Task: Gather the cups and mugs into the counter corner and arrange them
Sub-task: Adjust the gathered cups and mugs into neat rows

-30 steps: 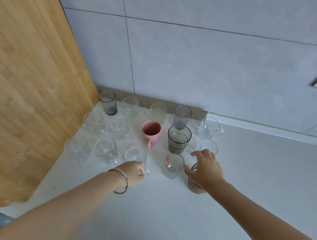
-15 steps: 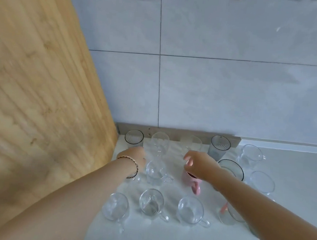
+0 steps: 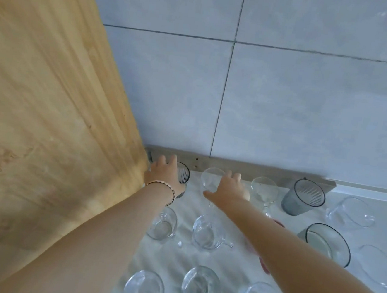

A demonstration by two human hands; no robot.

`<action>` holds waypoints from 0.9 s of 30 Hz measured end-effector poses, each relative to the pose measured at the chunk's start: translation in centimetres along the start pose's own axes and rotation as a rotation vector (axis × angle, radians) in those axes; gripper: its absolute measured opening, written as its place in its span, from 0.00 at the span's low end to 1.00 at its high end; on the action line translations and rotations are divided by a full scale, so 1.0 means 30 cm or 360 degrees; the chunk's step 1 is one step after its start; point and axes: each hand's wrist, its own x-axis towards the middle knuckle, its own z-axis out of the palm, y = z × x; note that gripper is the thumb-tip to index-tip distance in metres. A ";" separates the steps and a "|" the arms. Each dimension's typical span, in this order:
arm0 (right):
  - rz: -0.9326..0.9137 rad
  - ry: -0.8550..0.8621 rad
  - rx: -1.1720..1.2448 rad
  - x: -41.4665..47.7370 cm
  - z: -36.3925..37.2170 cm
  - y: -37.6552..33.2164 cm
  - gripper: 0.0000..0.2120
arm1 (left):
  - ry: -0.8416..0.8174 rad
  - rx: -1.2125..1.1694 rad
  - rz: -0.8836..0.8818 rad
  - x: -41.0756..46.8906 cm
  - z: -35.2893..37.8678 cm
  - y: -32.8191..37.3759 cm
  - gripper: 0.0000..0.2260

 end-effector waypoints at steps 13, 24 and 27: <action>-0.0769 -0.0253 -0.0163 0.174 0.035 0.061 0.47 | 0.0100 -0.0126 0.0054 0.083 0.108 -0.045 0.35; -0.0486 0.0074 -0.0047 0.125 0.115 0.024 0.42 | 0.0154 -0.0099 0.0129 0.103 0.107 -0.057 0.36; -0.0429 0.0100 0.0014 0.121 0.132 0.011 0.42 | 0.0149 -0.0135 0.0114 0.105 0.110 -0.050 0.36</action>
